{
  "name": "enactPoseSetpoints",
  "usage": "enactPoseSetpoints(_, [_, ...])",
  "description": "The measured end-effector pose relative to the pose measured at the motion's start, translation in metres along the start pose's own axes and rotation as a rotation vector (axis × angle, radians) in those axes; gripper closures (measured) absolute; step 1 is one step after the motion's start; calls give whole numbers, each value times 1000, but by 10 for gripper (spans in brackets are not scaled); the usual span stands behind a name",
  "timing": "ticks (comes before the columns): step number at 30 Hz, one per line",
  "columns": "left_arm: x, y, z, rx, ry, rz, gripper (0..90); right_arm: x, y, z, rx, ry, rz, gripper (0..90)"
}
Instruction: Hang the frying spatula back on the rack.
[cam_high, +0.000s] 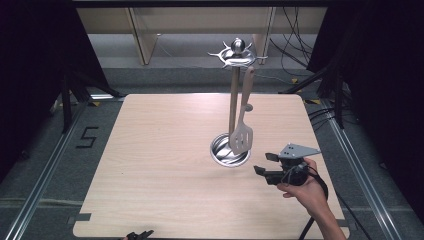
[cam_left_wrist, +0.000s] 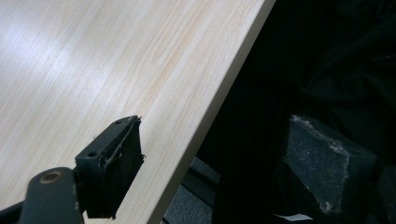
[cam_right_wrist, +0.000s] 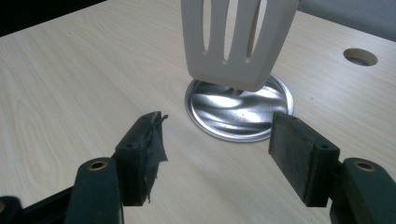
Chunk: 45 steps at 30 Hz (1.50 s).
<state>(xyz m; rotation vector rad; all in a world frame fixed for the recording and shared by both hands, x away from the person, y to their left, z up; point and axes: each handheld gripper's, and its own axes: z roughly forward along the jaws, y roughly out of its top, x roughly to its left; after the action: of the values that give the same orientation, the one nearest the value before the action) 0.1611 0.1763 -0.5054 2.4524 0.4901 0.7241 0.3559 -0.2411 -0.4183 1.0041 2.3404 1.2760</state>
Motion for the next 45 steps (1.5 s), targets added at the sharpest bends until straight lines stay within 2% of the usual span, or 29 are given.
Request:
enactPoseSetpoints(2, [0, 0, 0, 1, -1, -1, 180, -2, -1, 1, -9, -10, -34, 359])
enactPoseSetpoints(3, [0, 0, 0, 1, -3, 0, 180, 0, -3, 1, 7, 2, -7, 357])
enactPoseSetpoints(4, [0, 0, 0, 1, -1, 1, 180, -2, -3, 2, -8, -11, -33, 356])
enactPoseSetpoints(7, [0, 0, 0, 0, 0, 1, 180, 0, -5, 2, 15, 2, -9, 352])
enactPoseSetpoints(8, [0, 0, 0, 1, -5, 1, 180, -1, -7, 3, -2, -10, -29, 351])
enactPoseSetpoints(10, [0, 0, 0, 0, -1, 0, 180, 1, -8, 3, 18, 4, -7, 348])
enactPoseSetpoints(14, [0, 0, 0, 1, -2, 0, 180, 3, -10, 4, 19, 5, -1, 344])
enactPoseSetpoints(15, [0, 0, 0, 1, -3, 0, 180, 2, -11, 5, 5, -5, -15, 343])
enactPoseSetpoints(16, [0, 0, 0, 1, -3, 0, 180, 3, -11, 4, 21, 7, -10, 341])
enactPoseSetpoints(17, [0, 0, 0, 1, -5, 1, 180, 1, -12, 6, 10, 11, -34, 339])
enactPoseSetpoints(18, [0, 0, 0, 1, -2, 1, 180, 4, -13, 5, 16, 5, -9, 338])
enactPoseSetpoints(19, [0, 0, 0, 1, -2, 1, 180, 4, -13, 5, 18, 4, -6, 337])
enactPoseSetpoints(23, [0, 0, 1, 1, -10, 0, 180, 5, -16, 5, 29, 8, -23, 330])
enactPoseSetpoints(25, [0, 0, 1, 2, -9, 1, 180, 7, -18, 6, 26, 6, -11, 326])
enactPoseSetpoints(26, [0, 0, 0, 2, -6, 0, 180, 6, -18, 6, 25, 2, -30, 321])
enactPoseSetpoints(27, [0, 0, 0, 1, -7, -1, 180, 8, -20, 6, 33, 13, 14, 304])
enactPoseSetpoints(28, [0, 0, 1, 2, -8, 0, 180, 6, -21, 5, 32, 13, -6, 300])
enactPoseSetpoints(29, [0, 0, 1, 2, -10, 0, 180, 9, -23, 5, 34, 9, 16, 300])
enactPoseSetpoints(31, [0, 0, 1, 3, -12, 1, 180, 8, -24, 5, 25, 2, 2, 297])
enactPoseSetpoints(32, [0, 0, 1, 2, -10, 0, 180, 8, -25, 5, 35, 7, 8, 295])
enactPoseSetpoints(33, [0, 0, 1, 2, -10, 0, 180, 10, -28, 4, 44, 10, 34, 293])
enactPoseSetpoints(38, [0, 0, 1, 4, -8, 1, 180, 10, -34, 4, 46, 6, 17, 273])
enactPoseSetpoints(40, [0, 0, 1, 3, -9, 1, 180, 9, -37, 4, 59, 6, 30, 268])
enactPoseSetpoints(41, [0, 0, 1, 4, -9, 2, 180, 11, -39, 3, 70, 5, 56, 267])
enactPoseSetpoints(42, [0, 0, 1, 3, -9, 0, 180, 9, -41, 4, 64, 1, 30, 268])
enactPoseSetpoints(43, [0, 0, 1, 4, -9, 1, 180, 10, -43, 3, 77, 8, 44, 268])
enactPoseSetpoints(45, [0, 0, 1, 5, -9, 2, 180, 8, -46, 2, 82, 6, 33, 268])
